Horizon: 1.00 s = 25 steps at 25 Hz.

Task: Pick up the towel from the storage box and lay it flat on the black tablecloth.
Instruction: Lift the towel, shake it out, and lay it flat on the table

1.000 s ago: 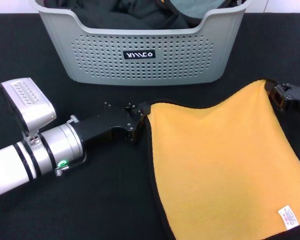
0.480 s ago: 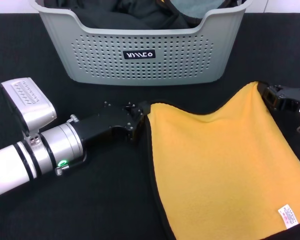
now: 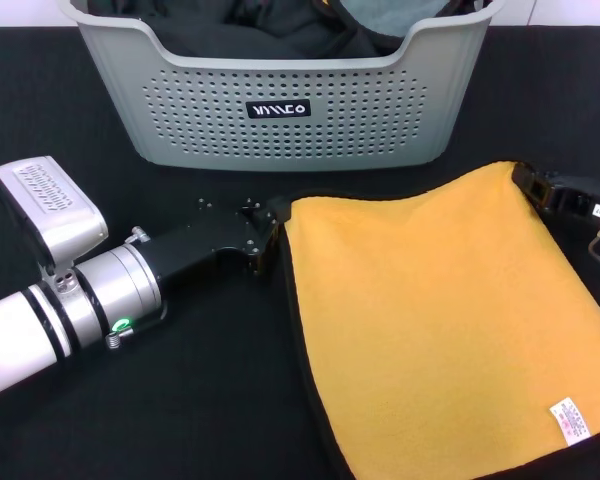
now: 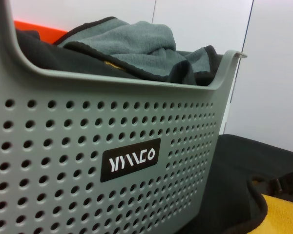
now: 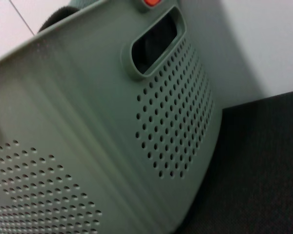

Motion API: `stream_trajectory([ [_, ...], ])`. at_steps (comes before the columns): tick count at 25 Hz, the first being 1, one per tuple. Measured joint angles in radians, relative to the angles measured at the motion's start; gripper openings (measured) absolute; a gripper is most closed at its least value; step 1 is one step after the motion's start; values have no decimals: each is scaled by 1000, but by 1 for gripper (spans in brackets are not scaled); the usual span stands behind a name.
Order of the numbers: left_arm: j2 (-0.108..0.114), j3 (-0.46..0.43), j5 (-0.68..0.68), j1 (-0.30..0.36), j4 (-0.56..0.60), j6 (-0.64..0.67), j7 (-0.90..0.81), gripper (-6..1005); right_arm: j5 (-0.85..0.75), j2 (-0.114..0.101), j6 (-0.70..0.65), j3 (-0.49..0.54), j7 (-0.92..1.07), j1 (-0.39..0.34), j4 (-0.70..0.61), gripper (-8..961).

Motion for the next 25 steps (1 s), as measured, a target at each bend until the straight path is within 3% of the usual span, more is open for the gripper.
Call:
stream_trajectory([
  [15, 0, 0, -2, -1, -4, -21, 8, 17, 9, 4, 7, 11, 1, 8, 14, 22],
  [20, 0, 0, -25, -1, -5, -46, 1, 37, 9, 6, 7, 35, 1, 3, 14, 76],
  [25, 0, 0, -85, 15, -10, -47, 0, 218, 7, 10, 5, 37, -4, -8, 4, 177],
])
